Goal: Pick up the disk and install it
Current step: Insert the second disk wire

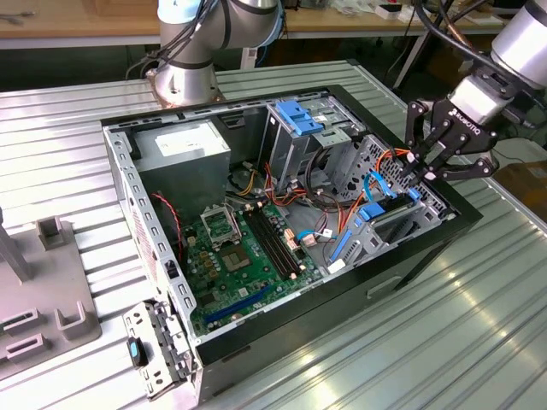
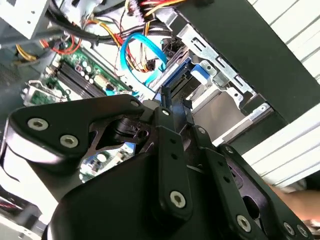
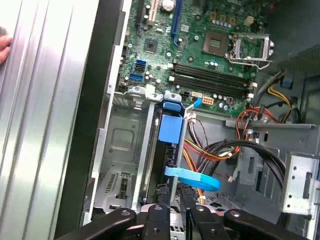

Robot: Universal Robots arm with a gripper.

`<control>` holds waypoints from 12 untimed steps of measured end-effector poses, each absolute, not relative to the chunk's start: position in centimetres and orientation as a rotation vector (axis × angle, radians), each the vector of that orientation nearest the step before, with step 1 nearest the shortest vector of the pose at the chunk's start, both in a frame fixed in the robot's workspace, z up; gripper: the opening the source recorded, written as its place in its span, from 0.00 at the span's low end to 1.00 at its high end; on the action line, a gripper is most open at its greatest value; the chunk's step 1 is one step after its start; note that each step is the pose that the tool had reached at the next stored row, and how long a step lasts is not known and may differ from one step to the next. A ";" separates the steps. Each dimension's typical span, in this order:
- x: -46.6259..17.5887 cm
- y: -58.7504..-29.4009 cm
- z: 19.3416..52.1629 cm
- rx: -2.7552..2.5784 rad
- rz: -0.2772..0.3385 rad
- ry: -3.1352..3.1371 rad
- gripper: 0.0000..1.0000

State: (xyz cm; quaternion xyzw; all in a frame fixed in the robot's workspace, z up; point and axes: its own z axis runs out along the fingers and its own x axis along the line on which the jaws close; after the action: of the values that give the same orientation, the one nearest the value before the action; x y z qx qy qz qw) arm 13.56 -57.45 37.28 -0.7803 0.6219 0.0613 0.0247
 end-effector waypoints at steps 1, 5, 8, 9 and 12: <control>13.6 -57.4 37.3 -2.435 0.190 1.898 0.24; 13.6 -57.4 37.3 -2.527 0.194 1.785 0.24; 13.6 -57.4 37.3 -2.603 0.197 1.680 0.24; 13.6 -57.4 37.3 -2.637 0.198 1.631 0.24; 13.6 -57.4 37.3 -2.727 0.201 1.489 0.24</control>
State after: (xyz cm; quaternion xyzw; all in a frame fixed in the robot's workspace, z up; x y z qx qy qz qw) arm 13.58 -57.44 37.27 -0.8757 0.4783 0.0646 0.0138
